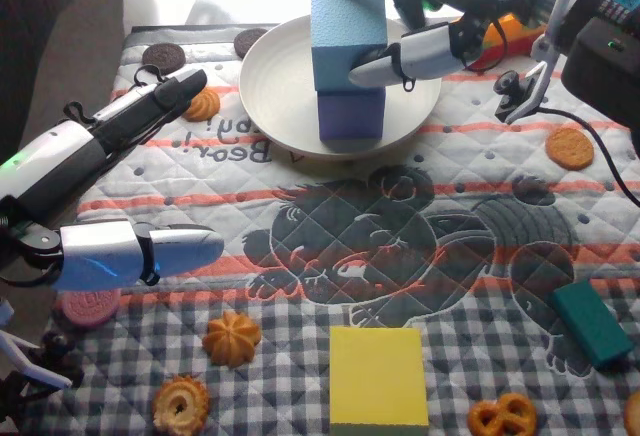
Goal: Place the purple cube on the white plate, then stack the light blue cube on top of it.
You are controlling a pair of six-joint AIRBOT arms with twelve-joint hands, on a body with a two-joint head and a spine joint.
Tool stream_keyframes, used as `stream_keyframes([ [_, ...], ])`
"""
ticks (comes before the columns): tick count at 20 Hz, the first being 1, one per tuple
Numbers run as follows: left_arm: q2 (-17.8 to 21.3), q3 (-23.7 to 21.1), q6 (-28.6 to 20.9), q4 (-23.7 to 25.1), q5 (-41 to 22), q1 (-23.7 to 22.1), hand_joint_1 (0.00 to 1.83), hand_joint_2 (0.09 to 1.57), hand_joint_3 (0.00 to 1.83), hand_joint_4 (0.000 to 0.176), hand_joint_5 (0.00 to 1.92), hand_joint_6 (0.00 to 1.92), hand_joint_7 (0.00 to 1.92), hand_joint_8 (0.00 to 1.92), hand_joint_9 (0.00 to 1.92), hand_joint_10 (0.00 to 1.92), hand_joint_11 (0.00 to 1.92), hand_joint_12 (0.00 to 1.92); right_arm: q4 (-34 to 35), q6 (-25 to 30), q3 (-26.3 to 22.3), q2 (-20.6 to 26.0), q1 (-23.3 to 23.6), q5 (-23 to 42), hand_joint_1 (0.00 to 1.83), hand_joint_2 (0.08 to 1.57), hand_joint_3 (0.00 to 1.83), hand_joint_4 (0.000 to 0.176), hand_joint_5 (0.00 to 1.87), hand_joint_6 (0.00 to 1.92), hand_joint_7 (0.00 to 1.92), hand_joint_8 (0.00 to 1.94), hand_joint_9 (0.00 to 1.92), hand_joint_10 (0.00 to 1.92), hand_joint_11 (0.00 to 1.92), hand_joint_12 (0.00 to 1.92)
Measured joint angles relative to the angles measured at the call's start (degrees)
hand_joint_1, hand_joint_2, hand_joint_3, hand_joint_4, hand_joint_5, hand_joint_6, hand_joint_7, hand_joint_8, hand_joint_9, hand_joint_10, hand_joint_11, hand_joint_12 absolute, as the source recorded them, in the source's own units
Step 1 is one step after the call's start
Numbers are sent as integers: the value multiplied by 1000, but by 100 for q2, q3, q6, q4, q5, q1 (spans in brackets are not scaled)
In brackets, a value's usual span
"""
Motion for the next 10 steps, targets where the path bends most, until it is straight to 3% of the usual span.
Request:
stream_keyframes([
  [1, 0, 4, -17, -13, -2, 0, 961, 964, 3, 110, 59, 2, 86, 2, 1, 0, 0, 0, 7, 4, -4, 0, -13, 11, 1240, 1087, 4, 0, 1000, 860, 1103, 889, 1021, 894, 844, 1388],
  [2, 0, 4, -28, -13, -2, 0, 960, 965, 3, 111, 60, 2, 90, 3, 5, 2, 0, 0, 11, 9, -11, 0, -15, 11, 1236, 1089, 0, 0, 996, 892, 1109, 850, 1070, 686, 827, 1345],
  [3, 0, 4, -35, -13, -2, 0, 957, 966, 4, 110, 59, 2, 90, 3, 8, 3, 0, 0, 9, 7, -17, 0, -15, 15, 1247, 1089, 0, 0, 1010, 805, 1099, 931, 1079, 751, 835, 1425],
  [4, 0, 4, -48, -13, -2, 0, 939, 973, 6, 128, 45, 0, 77, 0, 1, 0, 0, 0, 7, 4, -17, 0, -22, 17, 1185, 1084, 0, 0, 1046, 830, 1045, 1389, 1079, 1597, 1055, 1822],
  [5, 0, 4, -50, -13, -4, 0, 932, 972, 5, 128, 40, 0, 76, 1, 0, 0, 0, 0, 17, 7, -17, 0, -48, 46, 1170, 1088, 1, 0, 1040, 858, 1002, 1541, 1058, 1856, 1133, 1901],
  [6, 0, 4, -52, -17, -2, 0, 946, 964, 1, 116, 45, 2, 79, 2, 0, 0, 0, 0, 66, 48, -17, 2, -74, 50, 1221, 1141, 2, 0, 908, 1053, 925, 1225, 932, 1668, 975, 1917],
  [7, 0, 4, -61, -17, -2, 0, 962, 957, 0, 110, 52, 4, 84, 3, 0, 0, 0, 0, 72, 55, -17, 2, -74, 48, 972, 1046, 0, 0, 630, 387, 713, 475, 651, 756, 521, 1248],
  [8, 0, 4, -83, -13, -4, 0, 963, 959, 0, 101, 53, 4, 83, 3, 0, 0, 0, 0, 50, 46, -17, 2, -81, 42, 845, 992, 0, 41, 406, 89, 537, 132, 511, 305, 328, 978],
  [9, 0, 4, -90, -9, -4, 0, 954, 958, 0, 105, 49, 2, 82, 2, 0, 0, 0, 0, 42, 33, -17, 2, -101, 37, 771, 963, 0, 76, 240, 17, 438, 28, 451, 109, 237, 900],
  [10, 0, 4, -92, -15, -4, 2, 941, 964, 2, 104, 45, 0, 88, 4, 3, 1, 0, 0, 26, 15, -28, 2, -125, -28, 704, 916, 1, 112, 47, 3, 303, 5, 365, 27, 78, 995],
])
